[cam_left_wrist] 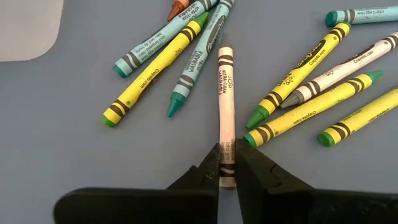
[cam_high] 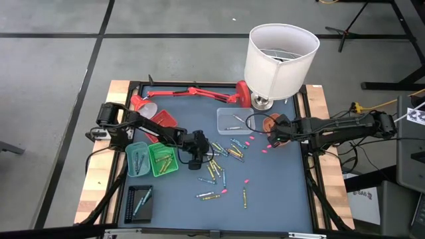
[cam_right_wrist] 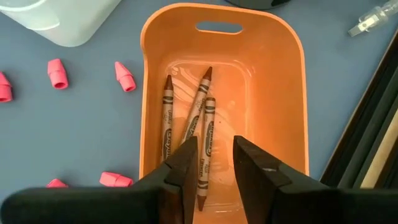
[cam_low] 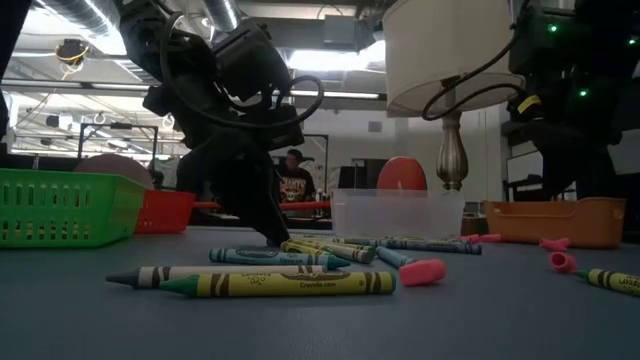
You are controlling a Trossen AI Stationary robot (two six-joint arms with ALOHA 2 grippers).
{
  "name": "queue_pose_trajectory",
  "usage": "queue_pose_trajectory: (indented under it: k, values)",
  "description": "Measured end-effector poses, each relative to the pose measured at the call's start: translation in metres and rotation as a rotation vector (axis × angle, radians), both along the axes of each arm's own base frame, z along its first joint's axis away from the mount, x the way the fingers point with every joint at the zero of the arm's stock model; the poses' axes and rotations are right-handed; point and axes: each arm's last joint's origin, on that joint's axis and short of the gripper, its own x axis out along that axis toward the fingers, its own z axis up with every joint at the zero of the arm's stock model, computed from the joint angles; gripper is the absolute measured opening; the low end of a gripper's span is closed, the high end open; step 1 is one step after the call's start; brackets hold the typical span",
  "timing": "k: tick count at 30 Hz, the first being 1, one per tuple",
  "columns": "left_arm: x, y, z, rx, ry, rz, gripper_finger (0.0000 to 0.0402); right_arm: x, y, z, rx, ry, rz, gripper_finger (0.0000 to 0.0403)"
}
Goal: Sort crayons
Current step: Put the gray crayon into the transparent bin
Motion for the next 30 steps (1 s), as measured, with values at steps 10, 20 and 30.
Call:
queue_pose_trajectory:
  k: [10,20,30]
  values:
    - [0.000,0.000,0.002,-0.002,-0.011,0.004,0.0016,0.001,0.000,0.000,0.000,-0.009,0.000,0.0099]
    - [-0.002,0.001,0.029,0.015,-0.102,0.025,0.0016,0.001,0.000,0.000,0.000,-0.011,0.000,0.0099]
    - [0.007,0.002,0.046,0.019,-0.264,0.035,0.0016,0.003,0.000,0.001,0.001,-0.033,0.000,0.0099]
